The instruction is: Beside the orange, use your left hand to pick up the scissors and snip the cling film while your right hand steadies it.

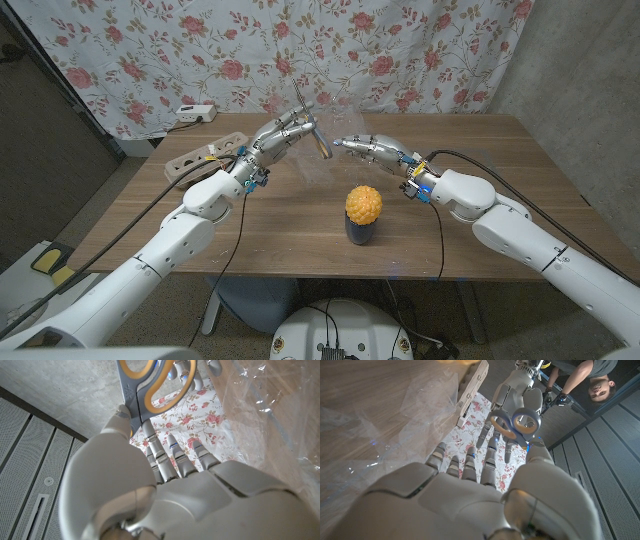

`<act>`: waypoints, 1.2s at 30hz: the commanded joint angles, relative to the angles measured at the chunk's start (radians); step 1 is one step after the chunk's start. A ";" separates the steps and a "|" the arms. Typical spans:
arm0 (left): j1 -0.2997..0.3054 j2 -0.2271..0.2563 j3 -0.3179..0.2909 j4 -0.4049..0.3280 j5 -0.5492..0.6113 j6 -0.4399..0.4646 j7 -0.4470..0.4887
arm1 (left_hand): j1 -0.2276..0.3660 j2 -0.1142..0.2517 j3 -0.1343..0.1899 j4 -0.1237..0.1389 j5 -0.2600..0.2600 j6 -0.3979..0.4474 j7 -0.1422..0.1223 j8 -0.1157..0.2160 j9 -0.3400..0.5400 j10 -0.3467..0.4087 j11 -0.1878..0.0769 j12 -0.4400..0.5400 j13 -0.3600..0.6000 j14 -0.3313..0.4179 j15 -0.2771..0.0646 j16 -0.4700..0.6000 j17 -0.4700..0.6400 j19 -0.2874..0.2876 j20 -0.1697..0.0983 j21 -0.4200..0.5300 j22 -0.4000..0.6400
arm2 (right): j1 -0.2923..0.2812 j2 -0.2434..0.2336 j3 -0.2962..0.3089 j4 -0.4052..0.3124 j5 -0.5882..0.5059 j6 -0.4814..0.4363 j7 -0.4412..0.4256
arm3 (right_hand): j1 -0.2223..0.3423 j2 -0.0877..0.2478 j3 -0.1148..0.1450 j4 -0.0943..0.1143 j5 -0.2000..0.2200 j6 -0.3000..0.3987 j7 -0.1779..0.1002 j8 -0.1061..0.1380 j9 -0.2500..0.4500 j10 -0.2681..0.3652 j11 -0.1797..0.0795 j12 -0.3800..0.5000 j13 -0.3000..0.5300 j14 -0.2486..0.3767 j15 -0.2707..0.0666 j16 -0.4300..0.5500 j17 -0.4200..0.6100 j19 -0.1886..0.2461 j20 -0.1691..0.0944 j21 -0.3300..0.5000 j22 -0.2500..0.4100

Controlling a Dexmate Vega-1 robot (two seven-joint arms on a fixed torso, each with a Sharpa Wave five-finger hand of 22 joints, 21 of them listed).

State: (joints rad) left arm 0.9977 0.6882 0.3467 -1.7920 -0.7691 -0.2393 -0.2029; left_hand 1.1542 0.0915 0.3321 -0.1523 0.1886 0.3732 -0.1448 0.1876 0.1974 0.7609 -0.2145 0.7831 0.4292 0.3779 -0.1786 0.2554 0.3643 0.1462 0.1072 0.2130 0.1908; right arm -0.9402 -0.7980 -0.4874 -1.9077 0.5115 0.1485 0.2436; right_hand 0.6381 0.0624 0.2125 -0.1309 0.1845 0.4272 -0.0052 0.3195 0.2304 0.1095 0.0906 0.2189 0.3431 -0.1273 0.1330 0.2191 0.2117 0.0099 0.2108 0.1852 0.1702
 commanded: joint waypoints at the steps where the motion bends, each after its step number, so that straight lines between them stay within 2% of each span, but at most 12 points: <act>1: -0.007 -0.004 0.008 0.004 -0.003 0.010 -0.002 | 0.061 0.068 0.007 0.002 0.002 0.006 -0.004 0.006 0.002 0.008 -0.009 0.007 0.005 -0.028 -0.024 0.004 0.003 -0.002 0.000 0.004 0.002 | 0.028 0.013 -0.019 0.028 0.043 -0.016 0.056 | 0.001 0.007 0.003 -0.003 0.001 -0.004 -0.007 0.001 0.004 -0.005 -0.004 -0.005 0.003 -0.010 -0.003 -0.004 0.001 -0.001 0.005 0.001 0.003; 18: -0.008 -0.012 0.014 0.022 -0.004 -0.003 -0.017 | 0.059 0.069 0.008 0.002 0.001 0.005 -0.005 0.006 0.002 0.006 -0.010 0.005 0.005 -0.029 -0.022 0.004 0.004 -0.003 0.001 0.005 0.002 | 0.049 0.039 -0.037 0.066 0.093 -0.012 0.111 | 0.018 0.022 0.016 -0.011 0.005 -0.001 -0.025 -0.001 0.008 -0.007 -0.021 -0.003 0.002 -0.017 -0.015 -0.004 0.001 -0.013 0.004 -0.001 0.002; 26: -0.009 -0.012 0.016 0.028 -0.006 -0.003 -0.024 | 0.059 0.068 0.008 0.002 0.000 0.005 -0.004 0.006 0.002 0.005 -0.009 0.004 0.004 -0.030 -0.023 0.004 0.004 -0.003 0.002 0.005 0.002 | 0.056 0.047 -0.042 0.074 0.114 -0.020 0.130 | 0.043 0.039 0.032 -0.021 0.009 0.017 -0.052 0.008 0.019 -0.003 -0.033 0.001 0.002 -0.014 -0.024 -0.001 0.000 -0.015 0.003 0.000 0.002; 36: -0.007 -0.010 0.017 0.025 -0.006 -0.003 -0.025 | 0.059 0.068 0.009 0.002 0.000 0.005 -0.005 0.006 0.002 0.005 -0.010 0.003 0.004 -0.030 -0.022 0.004 0.004 -0.004 0.002 0.005 0.002 | 0.063 0.063 -0.053 0.094 0.136 -0.023 0.152 | 0.066 0.050 0.046 -0.029 0.011 0.033 -0.069 0.018 0.030 0.005 -0.050 0.005 0.002 -0.009 -0.036 0.002 -0.002 -0.010 0.001 0.003 0.002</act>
State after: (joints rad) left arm 0.9902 0.6775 0.3621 -1.7678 -0.7737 -0.2413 -0.2251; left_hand 1.1547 0.0911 0.3321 -0.1523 0.1853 0.3732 -0.1447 0.1876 0.1974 0.7609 -0.2145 0.7834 0.4291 0.3778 -0.1786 0.2554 0.3641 0.1463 0.1071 0.2130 0.1909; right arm -0.8850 -0.7495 -0.5307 -1.8324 0.6249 0.1298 0.3728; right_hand 0.6893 0.1137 0.2476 -0.1603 0.1887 0.4559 -0.0634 0.3342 0.2554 0.1132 0.0506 0.2190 0.3433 -0.1366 0.1033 0.2124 0.2092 0.0008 0.2127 0.1851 0.1702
